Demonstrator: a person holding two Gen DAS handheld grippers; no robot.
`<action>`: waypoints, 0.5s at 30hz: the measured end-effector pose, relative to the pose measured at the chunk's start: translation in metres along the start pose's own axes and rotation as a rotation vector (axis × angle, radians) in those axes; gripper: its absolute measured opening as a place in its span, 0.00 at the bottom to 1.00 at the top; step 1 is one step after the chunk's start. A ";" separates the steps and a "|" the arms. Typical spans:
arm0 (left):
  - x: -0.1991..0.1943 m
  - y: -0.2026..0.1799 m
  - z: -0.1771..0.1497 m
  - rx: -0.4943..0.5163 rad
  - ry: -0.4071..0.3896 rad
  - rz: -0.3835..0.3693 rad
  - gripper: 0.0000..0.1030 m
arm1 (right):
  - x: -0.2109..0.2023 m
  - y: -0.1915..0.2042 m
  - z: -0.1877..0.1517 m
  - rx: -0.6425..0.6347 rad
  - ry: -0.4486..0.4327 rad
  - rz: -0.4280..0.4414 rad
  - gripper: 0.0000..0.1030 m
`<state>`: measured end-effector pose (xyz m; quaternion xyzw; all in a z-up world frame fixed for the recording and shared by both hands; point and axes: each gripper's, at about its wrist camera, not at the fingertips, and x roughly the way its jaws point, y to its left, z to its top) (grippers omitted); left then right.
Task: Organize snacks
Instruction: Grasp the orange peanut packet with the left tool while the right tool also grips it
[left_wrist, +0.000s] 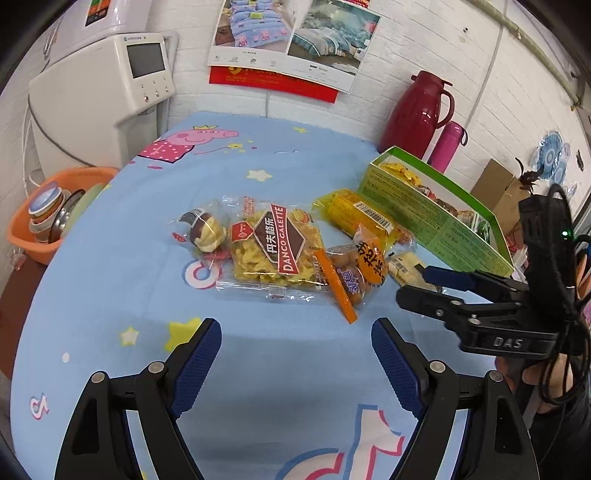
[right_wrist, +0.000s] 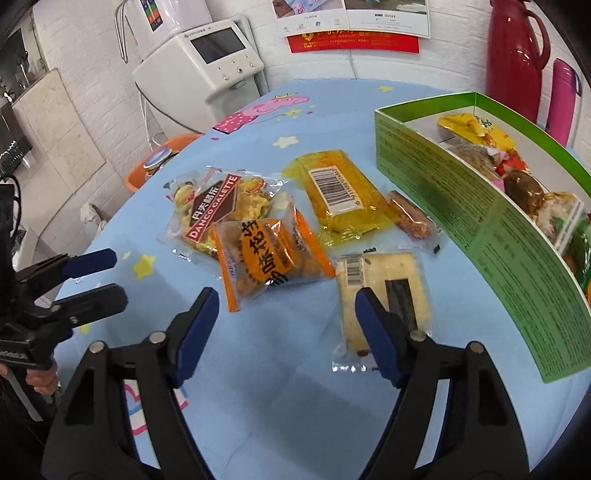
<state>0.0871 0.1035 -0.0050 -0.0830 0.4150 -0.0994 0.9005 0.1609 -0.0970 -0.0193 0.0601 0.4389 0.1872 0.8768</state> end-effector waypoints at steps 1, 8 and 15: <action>0.000 0.002 0.002 -0.006 -0.005 -0.004 0.81 | 0.007 0.000 0.004 -0.007 0.004 0.006 0.73; 0.018 0.007 0.013 -0.003 0.018 -0.056 0.67 | 0.030 0.001 0.009 -0.019 0.043 0.092 0.59; 0.051 0.007 0.013 -0.021 0.098 -0.124 0.63 | 0.011 0.010 -0.019 -0.038 0.050 0.154 0.59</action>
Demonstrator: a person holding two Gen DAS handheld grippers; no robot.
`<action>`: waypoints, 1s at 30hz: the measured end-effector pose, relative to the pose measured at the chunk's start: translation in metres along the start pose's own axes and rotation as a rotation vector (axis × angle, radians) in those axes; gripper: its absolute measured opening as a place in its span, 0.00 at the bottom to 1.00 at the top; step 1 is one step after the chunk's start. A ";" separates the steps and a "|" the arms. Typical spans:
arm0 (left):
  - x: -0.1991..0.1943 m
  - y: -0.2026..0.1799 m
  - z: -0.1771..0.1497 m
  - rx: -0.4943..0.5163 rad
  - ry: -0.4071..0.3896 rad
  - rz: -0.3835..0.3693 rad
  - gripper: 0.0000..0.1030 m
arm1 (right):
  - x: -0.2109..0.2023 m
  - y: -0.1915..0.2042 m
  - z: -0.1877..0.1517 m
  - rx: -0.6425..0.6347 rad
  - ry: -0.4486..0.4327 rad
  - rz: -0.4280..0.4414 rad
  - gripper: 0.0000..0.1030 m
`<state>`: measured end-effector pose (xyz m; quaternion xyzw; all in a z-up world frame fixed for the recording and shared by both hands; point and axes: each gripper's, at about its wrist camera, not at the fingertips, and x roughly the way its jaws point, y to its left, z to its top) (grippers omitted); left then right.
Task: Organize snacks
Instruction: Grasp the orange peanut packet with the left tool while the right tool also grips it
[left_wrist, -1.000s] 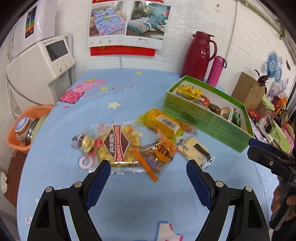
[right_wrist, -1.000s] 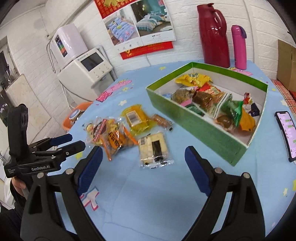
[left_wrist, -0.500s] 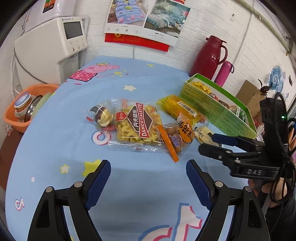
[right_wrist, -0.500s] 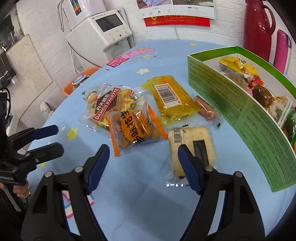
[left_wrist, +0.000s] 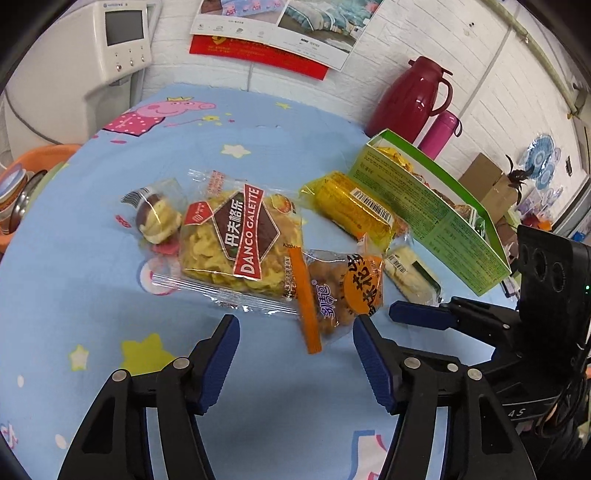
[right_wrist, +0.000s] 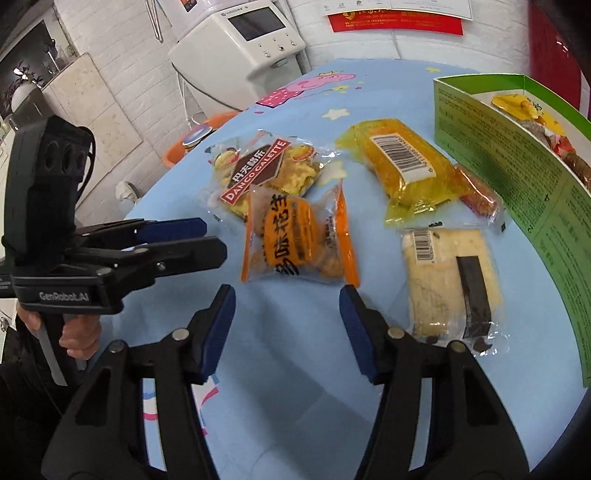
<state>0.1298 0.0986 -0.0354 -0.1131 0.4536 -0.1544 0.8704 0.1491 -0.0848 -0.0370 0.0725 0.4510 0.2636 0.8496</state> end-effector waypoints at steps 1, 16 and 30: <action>0.004 -0.001 0.001 -0.002 0.010 -0.007 0.63 | -0.001 -0.001 0.002 -0.005 -0.009 -0.019 0.59; 0.029 0.002 0.024 0.003 0.048 -0.087 0.60 | 0.012 -0.029 0.020 0.048 -0.048 0.018 0.53; 0.032 -0.012 0.018 0.028 0.046 -0.138 0.30 | 0.004 -0.025 0.008 0.073 -0.054 0.022 0.46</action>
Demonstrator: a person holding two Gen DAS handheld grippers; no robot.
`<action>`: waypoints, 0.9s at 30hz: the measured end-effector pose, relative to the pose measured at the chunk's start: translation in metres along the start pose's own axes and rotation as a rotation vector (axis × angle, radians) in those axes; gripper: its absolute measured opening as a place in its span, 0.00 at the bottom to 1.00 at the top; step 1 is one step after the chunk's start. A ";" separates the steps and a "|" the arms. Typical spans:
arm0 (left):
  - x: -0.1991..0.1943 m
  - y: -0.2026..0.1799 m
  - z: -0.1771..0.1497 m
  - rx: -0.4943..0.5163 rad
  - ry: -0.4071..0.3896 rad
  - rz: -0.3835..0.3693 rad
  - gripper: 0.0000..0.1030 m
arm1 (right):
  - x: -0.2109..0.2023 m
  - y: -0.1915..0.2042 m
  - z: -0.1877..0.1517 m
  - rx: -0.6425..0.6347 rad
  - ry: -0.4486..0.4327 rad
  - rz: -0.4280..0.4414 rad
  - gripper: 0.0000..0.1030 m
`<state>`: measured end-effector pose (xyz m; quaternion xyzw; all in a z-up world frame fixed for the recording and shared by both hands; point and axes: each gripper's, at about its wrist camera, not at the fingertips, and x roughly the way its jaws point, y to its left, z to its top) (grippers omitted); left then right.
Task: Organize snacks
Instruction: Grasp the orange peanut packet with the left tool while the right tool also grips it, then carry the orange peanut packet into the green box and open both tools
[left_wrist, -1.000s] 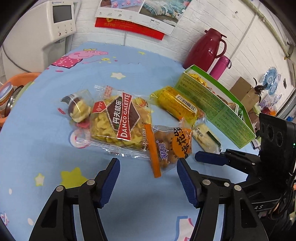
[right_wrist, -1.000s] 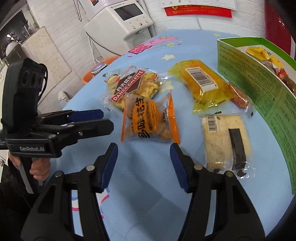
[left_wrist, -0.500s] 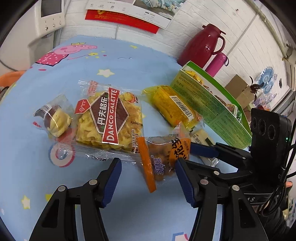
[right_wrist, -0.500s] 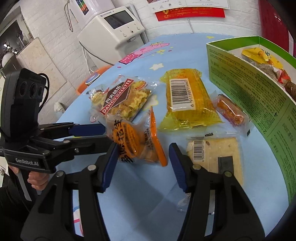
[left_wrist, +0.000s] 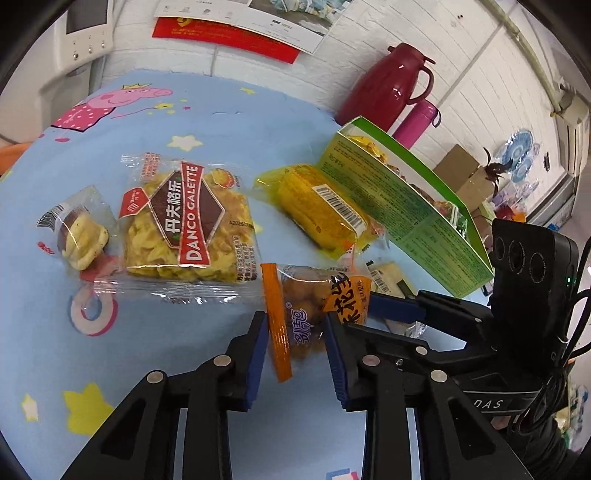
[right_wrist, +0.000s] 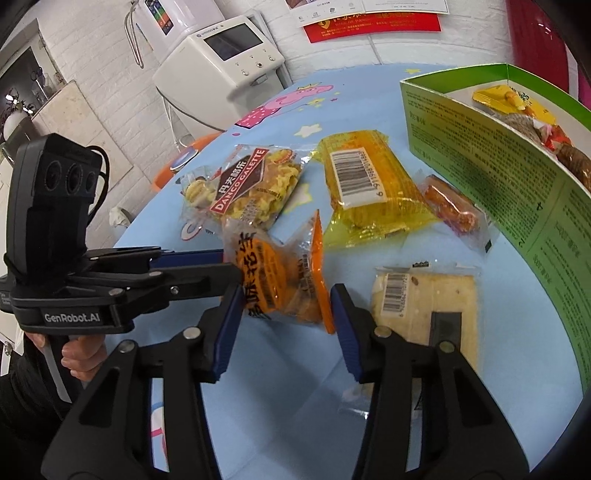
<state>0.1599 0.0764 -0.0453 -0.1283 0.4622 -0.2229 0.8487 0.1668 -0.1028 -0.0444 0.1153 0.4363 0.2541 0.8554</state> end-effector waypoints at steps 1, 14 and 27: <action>0.000 -0.004 -0.004 -0.001 0.003 -0.007 0.30 | -0.005 0.001 -0.005 0.012 -0.008 0.001 0.43; -0.041 -0.075 0.010 0.114 -0.113 -0.087 0.28 | -0.094 0.007 -0.010 0.060 -0.205 -0.032 0.42; -0.010 -0.165 0.090 0.258 -0.160 -0.160 0.29 | -0.167 -0.055 0.019 0.155 -0.414 -0.148 0.42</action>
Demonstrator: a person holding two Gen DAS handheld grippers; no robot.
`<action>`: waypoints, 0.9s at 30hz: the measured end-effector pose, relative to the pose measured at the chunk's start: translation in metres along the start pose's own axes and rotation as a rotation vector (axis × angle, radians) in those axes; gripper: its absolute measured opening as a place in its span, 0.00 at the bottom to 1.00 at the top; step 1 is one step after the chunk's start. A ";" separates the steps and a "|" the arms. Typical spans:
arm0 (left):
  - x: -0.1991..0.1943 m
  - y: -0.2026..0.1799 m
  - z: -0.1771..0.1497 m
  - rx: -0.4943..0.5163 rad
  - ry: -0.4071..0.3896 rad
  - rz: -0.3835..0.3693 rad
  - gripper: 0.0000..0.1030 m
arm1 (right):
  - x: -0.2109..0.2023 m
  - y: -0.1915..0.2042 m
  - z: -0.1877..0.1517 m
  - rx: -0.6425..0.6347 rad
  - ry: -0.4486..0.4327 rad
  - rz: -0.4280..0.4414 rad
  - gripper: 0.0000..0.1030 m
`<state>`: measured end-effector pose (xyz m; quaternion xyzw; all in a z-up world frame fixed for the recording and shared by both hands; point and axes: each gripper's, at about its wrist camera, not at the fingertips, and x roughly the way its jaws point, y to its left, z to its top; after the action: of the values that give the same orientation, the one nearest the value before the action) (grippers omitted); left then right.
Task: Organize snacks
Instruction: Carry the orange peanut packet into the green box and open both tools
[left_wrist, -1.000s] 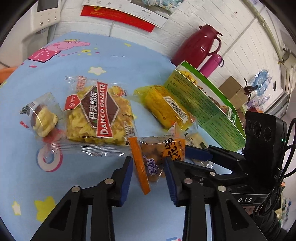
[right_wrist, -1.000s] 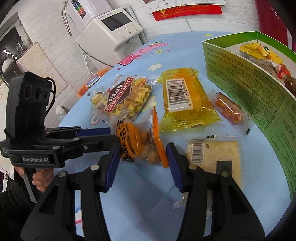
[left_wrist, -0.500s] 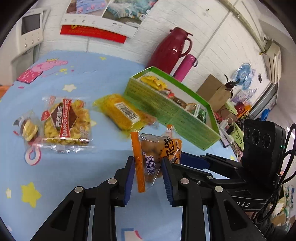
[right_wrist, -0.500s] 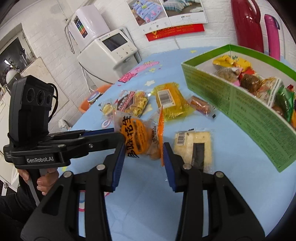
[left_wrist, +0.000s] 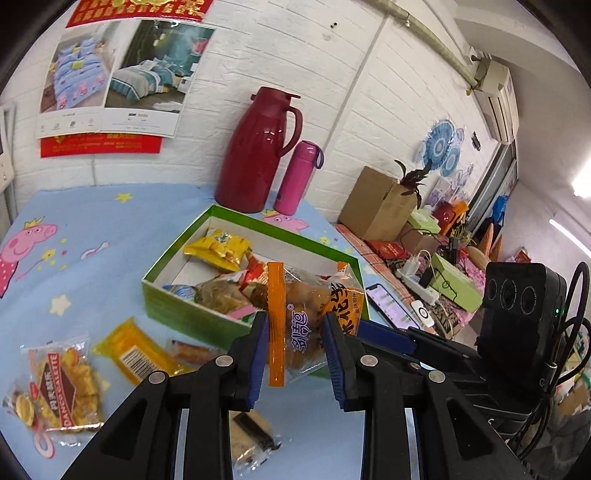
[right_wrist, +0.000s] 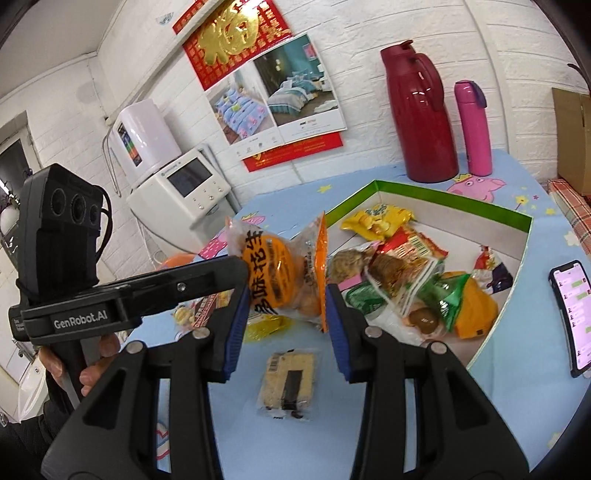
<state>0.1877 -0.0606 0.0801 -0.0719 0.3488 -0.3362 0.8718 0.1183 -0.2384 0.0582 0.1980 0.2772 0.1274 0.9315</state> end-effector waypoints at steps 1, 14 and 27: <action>0.005 -0.003 0.004 0.002 0.003 -0.003 0.29 | -0.001 -0.006 0.004 0.002 -0.009 -0.013 0.42; 0.100 0.006 0.027 -0.029 0.102 0.148 0.86 | 0.025 -0.085 0.017 0.057 -0.015 -0.190 0.76; 0.054 0.029 0.002 -0.083 0.010 0.332 0.94 | 0.000 -0.073 0.001 0.063 -0.053 -0.179 0.99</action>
<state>0.2327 -0.0727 0.0409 -0.0477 0.3736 -0.1732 0.9100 0.1280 -0.3039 0.0271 0.2048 0.2729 0.0294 0.9395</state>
